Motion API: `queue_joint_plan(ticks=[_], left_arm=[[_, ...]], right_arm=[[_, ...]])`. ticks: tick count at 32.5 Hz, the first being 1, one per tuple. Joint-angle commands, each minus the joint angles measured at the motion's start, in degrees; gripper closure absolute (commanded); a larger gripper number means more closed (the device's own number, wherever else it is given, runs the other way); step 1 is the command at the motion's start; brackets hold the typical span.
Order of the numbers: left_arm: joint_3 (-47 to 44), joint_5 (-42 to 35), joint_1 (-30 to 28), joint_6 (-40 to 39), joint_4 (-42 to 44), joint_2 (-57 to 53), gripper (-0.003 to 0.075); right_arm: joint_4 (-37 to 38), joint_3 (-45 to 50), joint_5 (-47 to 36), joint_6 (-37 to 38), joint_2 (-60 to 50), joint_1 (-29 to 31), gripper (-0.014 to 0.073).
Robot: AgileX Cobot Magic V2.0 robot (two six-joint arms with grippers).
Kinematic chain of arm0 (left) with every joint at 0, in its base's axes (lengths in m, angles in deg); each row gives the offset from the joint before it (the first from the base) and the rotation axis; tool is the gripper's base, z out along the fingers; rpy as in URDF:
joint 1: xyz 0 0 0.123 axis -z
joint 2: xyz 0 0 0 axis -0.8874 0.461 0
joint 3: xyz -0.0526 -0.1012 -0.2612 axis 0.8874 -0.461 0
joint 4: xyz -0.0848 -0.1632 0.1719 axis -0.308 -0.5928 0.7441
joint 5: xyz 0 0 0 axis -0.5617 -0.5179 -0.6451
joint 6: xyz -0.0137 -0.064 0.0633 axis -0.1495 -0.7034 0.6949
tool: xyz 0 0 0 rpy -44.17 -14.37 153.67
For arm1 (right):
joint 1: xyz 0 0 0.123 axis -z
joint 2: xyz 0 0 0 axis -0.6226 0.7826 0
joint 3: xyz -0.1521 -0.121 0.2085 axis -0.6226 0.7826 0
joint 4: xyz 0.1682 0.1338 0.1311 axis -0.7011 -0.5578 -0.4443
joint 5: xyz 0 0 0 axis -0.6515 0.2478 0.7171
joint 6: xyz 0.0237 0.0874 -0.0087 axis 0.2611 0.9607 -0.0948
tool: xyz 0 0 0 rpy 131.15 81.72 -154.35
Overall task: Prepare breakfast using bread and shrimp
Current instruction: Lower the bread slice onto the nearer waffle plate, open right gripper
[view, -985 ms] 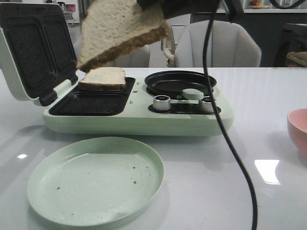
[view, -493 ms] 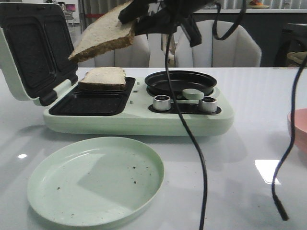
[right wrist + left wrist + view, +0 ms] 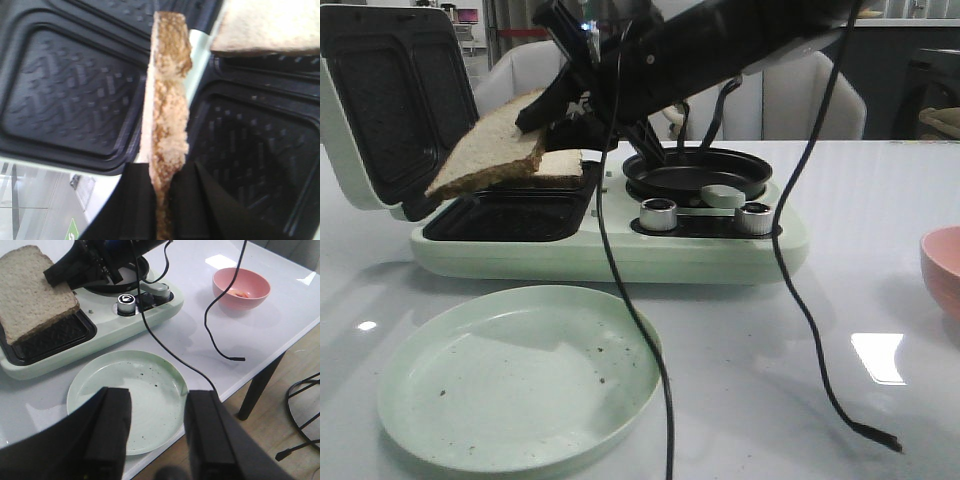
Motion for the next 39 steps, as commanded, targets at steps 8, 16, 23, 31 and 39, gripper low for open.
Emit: queue_joint_plan(ticks=[8,16,23,31,39], left_arm=[[1.69,-4.48,-0.17,-0.18,0.58,0.64,0.0391],[1.69,-4.48,-0.17,-0.18,0.58,0.64,0.0391],[1.69,-4.48,-0.17,-0.18,0.58,0.64,0.0391],[1.69,-4.48,-0.17,-0.18,0.58,0.64,0.0391],[1.69,-4.48,-0.17,-0.18,0.58,0.64,0.0391]], right_arm=[[-3.26,-2.99,1.65,-1.11,-2.37,0.23,0.0109],[-3.15,-2.99,2.25,-1.11,-2.37,0.23,0.0109],[-2.45,-2.99,2.67,-1.11,-2.37,0.39,0.0109],[0.93,-2.99,4.52,-1.11,-4.69,0.76,0.0109],[16.63,-2.99,4.35,3.97,-12.27,1.09,0.0111]])
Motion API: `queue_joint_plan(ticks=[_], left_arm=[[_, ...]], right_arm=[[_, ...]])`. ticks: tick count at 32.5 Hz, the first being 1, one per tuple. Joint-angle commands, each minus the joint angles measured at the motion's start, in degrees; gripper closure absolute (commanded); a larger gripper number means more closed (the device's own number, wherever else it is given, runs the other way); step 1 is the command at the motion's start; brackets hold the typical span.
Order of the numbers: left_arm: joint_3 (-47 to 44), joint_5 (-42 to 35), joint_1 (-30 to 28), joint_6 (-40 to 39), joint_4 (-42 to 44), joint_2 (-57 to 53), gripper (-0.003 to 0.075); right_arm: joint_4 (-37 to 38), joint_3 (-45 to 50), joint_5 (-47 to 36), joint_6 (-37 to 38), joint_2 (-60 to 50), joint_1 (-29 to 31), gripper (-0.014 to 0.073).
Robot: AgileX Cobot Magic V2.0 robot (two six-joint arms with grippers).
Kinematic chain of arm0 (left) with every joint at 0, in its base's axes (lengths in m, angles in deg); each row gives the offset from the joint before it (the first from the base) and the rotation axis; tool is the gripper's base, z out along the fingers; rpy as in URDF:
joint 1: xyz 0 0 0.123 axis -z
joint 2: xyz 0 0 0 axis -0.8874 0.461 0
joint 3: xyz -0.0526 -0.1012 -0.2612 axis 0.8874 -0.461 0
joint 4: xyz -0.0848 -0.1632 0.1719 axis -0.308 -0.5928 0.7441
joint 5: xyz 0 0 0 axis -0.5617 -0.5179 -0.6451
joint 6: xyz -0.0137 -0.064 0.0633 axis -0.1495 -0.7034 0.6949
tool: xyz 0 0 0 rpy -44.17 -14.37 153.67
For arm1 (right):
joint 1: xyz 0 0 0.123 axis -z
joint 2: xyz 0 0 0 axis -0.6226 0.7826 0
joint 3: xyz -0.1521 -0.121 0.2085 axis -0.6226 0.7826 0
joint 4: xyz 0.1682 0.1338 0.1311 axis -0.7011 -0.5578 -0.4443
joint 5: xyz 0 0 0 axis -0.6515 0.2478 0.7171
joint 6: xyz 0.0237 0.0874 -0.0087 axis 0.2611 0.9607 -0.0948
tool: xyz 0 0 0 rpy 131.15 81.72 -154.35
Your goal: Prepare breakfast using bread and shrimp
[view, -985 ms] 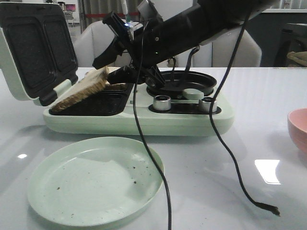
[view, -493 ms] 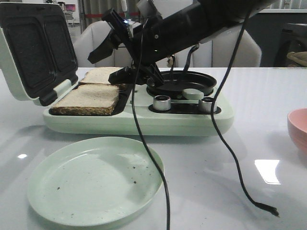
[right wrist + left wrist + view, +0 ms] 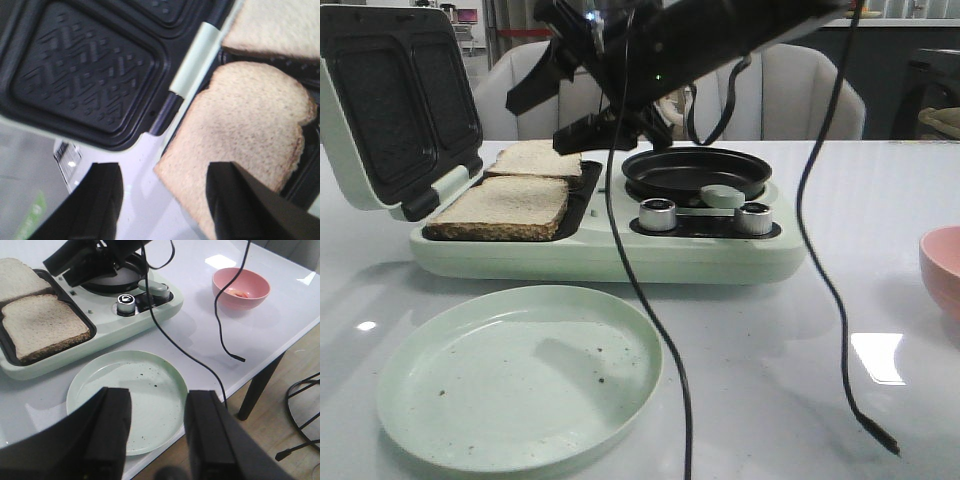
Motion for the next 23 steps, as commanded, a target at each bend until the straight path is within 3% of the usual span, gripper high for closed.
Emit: queue_joint_plan(ticks=[1,14,18,23], left_arm=[[1.69,-4.48,-0.17,-0.18,0.58,0.64,0.0391],[1.69,-4.48,-0.17,-0.18,0.58,0.64,0.0391],[1.69,-4.48,-0.17,-0.18,0.58,0.64,0.0391],[1.69,-4.48,-0.17,-0.18,0.58,0.64,0.0391]], right_arm=[[8.52,-2.03,1.51,4.46,-8.69,0.7,0.0111],[64.23,-1.16,10.07,36.78,-25.57,0.77,0.0111],[73.91,2.96,11.77,42.58,-30.67,0.77,0.0111],[76.75,11.18,11.35,43.75,-37.11,0.77,0.0111]])
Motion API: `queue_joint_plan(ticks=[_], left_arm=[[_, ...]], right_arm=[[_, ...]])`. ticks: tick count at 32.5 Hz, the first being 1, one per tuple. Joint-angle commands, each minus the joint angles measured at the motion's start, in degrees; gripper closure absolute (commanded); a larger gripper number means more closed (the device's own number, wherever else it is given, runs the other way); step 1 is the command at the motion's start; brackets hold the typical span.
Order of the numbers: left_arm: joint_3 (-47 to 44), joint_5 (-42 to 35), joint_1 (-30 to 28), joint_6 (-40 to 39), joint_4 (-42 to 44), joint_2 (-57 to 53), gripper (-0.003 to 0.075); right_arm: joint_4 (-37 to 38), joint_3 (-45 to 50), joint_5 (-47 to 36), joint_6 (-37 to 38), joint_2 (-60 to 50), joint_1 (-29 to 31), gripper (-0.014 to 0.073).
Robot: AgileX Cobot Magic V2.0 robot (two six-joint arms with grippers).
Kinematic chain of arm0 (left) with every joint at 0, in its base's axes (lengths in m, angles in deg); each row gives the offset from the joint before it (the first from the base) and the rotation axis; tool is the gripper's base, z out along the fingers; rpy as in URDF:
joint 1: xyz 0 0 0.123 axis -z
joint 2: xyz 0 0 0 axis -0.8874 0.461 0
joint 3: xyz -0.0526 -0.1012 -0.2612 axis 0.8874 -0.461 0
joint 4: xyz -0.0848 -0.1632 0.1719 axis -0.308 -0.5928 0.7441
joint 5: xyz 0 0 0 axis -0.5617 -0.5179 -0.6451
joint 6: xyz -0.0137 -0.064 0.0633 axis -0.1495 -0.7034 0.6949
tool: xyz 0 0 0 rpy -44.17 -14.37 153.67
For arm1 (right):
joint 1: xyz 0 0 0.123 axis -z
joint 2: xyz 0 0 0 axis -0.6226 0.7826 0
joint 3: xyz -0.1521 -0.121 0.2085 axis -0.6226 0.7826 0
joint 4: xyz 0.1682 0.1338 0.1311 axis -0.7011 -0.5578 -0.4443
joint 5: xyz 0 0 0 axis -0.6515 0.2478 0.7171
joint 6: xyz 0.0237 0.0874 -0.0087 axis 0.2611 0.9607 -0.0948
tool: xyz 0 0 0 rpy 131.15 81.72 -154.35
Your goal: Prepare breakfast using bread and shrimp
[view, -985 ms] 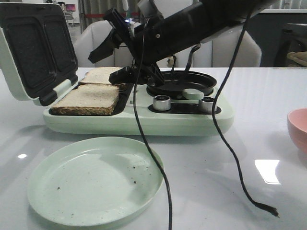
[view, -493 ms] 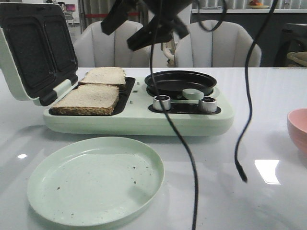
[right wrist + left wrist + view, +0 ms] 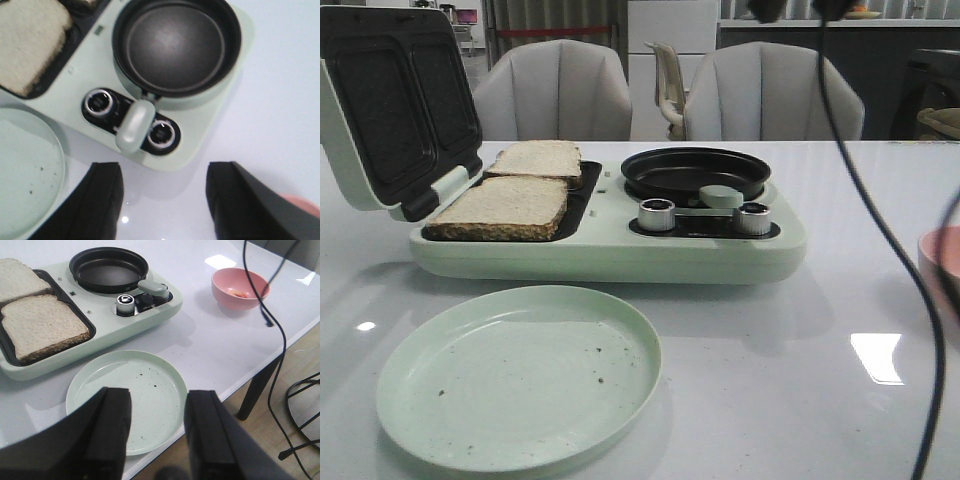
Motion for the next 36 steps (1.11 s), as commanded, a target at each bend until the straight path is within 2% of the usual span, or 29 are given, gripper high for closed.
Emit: queue_joint_plan(ticks=[1,10,23,32,36], left_arm=[[1.69,-4.48,-0.17,-0.18,0.58,0.64,0.0391],[1.69,-4.48,-0.17,-0.18,0.58,0.64,0.0391],[1.69,-4.48,-0.17,-0.18,0.58,0.64,0.0391],[1.69,-3.34,-0.17,-0.18,0.62,0.64,0.0391],[4.47,2.58,-0.17,-0.18,3.12,2.77,0.0391]], right_arm=[[2.71,4.48,-2.47,1.39,-6.56,0.29,0.0111],[2.82,19.3,-4.42,1.39,-17.72,0.29,0.0111],[3.15,35.91,-4.6,1.49,-32.16,0.29,0.0111],[3.15,38.23,-5.8,1.49,-33.92,0.29,0.0111],[3.15,38.23,-5.4,1.49,-33.92,0.29,0.0111]])
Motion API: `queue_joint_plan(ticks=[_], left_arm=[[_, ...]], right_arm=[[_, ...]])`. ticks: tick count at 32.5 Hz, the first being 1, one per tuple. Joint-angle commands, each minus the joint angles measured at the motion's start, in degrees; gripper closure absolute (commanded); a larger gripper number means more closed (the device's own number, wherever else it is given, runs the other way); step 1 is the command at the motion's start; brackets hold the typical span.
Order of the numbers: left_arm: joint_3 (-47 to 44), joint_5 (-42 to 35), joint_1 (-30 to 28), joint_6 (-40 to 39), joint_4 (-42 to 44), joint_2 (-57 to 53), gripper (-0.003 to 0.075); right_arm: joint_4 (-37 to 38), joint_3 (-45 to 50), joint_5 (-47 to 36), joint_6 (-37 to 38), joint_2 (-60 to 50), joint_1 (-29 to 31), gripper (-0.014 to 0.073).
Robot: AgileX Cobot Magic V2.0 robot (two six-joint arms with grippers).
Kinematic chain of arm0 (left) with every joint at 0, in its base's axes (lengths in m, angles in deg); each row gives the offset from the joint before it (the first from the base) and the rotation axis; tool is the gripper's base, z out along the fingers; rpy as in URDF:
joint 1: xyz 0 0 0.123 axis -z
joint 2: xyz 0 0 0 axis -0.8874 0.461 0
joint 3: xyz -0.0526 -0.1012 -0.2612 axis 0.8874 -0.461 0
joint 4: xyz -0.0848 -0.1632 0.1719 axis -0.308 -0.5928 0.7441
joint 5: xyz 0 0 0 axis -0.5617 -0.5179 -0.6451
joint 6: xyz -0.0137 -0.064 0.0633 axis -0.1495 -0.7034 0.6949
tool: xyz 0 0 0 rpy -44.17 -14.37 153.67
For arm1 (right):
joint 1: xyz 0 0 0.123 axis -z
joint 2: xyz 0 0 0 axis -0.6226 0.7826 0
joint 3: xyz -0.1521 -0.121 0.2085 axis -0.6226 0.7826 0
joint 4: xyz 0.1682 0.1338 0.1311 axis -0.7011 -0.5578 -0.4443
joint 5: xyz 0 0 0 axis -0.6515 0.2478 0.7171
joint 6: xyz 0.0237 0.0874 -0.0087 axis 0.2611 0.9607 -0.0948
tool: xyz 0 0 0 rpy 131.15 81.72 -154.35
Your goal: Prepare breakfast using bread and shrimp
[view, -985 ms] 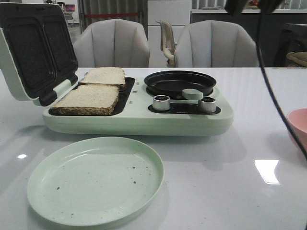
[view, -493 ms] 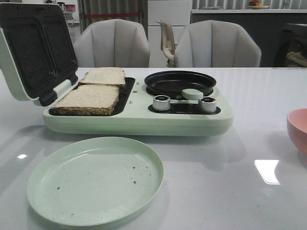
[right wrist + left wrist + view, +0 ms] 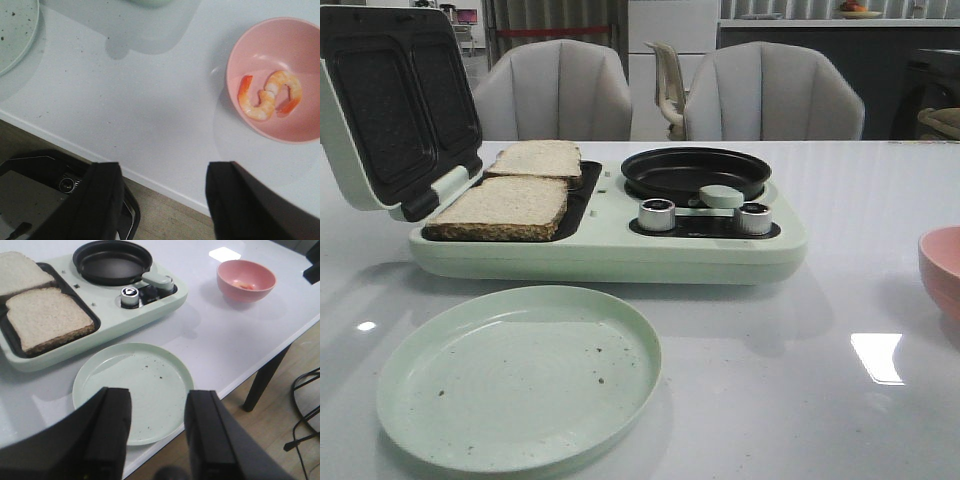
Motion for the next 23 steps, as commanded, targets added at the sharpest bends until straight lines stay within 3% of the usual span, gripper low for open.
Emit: queue_joint_plan(ticks=[1,6,10,12,17,23], left_arm=[[5.55,2.69,-0.17,-0.18,2.89,3.42,0.0391],[14.84,18.82,-0.17,-0.18,9.11,13.58,0.0391],[20.45,21.82,-1.87,-0.18,12.53,23.41,0.04],[22.93,21.82,-4.31,-0.06,13.39,28.57,0.0456],[28.82,21.82,-14.76,4.51,11.75,39.44,0.0624],[33.93,19.51,-32.84,16.92,0.48,45.2,0.0616]], right_arm=[[1.1,-1.37,-2.38,0.1,-0.83,0.29,0.0111],[1.1,-1.37,-2.28,0.1,-0.83,0.29,0.0111],[1.1,-1.37,-2.28,0.1,-0.83,0.29,0.0111],[1.1,-1.37,-2.28,0.1,-0.83,0.29,0.0111],[1.1,-1.37,-2.28,0.1,-0.83,0.29,0.0111],[1.1,-1.37,-2.28,0.1,-0.83,0.29,0.0111]])
